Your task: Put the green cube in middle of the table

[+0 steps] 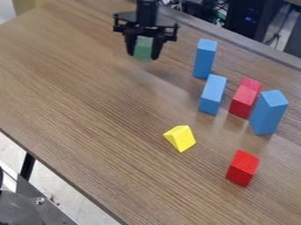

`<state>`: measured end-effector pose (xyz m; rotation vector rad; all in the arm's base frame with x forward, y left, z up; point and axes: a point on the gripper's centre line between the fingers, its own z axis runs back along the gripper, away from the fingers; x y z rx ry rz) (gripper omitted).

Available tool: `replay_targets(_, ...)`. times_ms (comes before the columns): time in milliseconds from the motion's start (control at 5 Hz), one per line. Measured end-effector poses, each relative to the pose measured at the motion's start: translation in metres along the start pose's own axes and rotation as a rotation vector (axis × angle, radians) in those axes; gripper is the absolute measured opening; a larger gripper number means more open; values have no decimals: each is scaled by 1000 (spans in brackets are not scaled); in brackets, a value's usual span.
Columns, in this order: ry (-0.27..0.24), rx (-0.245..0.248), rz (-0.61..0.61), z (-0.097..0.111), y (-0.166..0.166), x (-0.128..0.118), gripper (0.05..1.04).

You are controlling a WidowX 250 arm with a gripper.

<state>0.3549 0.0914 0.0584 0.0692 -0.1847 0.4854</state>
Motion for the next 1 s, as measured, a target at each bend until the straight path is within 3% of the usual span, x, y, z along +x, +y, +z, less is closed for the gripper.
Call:
replay_targets(200, -13, -31, -10, -5, 3, 3, 576)
replay_targets(400, 42, -39, -42, -27, 0, -5, 647)
replay_targets(600, 52, -44, -85, -36, -3, -2, 941)
replay_targets(800, 62, -38, -116, -36, -6, 0, 1002)
replay_targets(1000, 77, -9, -141, -34, -4, -2, 998)
